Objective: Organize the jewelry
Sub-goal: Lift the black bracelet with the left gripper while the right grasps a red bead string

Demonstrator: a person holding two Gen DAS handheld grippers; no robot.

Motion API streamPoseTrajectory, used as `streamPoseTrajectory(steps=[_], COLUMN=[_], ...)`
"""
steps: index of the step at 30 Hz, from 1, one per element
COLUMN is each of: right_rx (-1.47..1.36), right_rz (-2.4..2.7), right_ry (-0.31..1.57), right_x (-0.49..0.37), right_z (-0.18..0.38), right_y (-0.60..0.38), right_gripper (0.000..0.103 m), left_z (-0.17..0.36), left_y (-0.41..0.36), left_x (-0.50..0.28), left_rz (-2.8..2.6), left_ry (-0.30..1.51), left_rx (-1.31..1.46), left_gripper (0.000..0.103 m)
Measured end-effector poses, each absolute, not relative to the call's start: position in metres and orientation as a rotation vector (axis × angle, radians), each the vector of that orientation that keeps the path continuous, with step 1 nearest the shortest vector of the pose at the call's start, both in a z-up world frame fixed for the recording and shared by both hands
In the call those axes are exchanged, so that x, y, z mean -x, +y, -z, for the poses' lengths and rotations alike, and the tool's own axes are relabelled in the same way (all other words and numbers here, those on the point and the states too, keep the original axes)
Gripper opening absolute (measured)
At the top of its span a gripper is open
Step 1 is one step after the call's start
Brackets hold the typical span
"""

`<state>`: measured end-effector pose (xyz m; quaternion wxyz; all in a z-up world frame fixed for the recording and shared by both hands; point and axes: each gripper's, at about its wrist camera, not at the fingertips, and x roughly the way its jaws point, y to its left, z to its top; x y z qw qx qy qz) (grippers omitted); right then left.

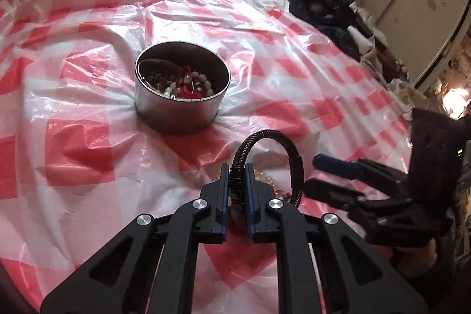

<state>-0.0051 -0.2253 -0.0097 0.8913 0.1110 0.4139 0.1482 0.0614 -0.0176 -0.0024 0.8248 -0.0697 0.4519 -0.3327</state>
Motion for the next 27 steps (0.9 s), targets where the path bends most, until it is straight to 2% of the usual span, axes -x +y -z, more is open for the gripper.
streamPoseTrajectory(steps=[12, 16, 18, 22, 24, 27], right_rx=[-0.125, -0.068, -0.047, -0.033, -0.035, -0.059], right_rz=[-0.375, -0.467, -0.479, -0.459, -0.438, -0.422], right_ry=[0.819, 0.822, 0.869, 0.908, 0.909, 0.878], right_x=[0.004, -0.012, -0.021, -0.028, -0.030, -0.027], right_z=[0.003, 0.002, 0.012, 0.024, 0.026, 0.021], right_y=[-0.197, -0.169, -0.158, -0.153, -0.154, -0.160], right_gripper=[0.054, 0.039, 0.024, 0.019, 0.009, 0.009], left_z=[-0.022, -0.026, -0.028, -0.031, -0.030, -0.027], left_y=[0.031, 0.042, 0.045, 0.047, 0.046, 0.045], left_x=[-0.075, -0.076, -0.076, -0.074, -0.073, -0.074], left_rz=[0.526, 0.505, 0.498, 0.502, 0.502, 0.501], left_ry=[0.869, 0.853, 0.847, 0.836, 0.839, 0.845], left_rx=[0.266, 0.286, 0.293, 0.291, 0.285, 0.286], left_gripper=[0.010, 0.010, 0.010, 0.010, 0.010, 0.010])
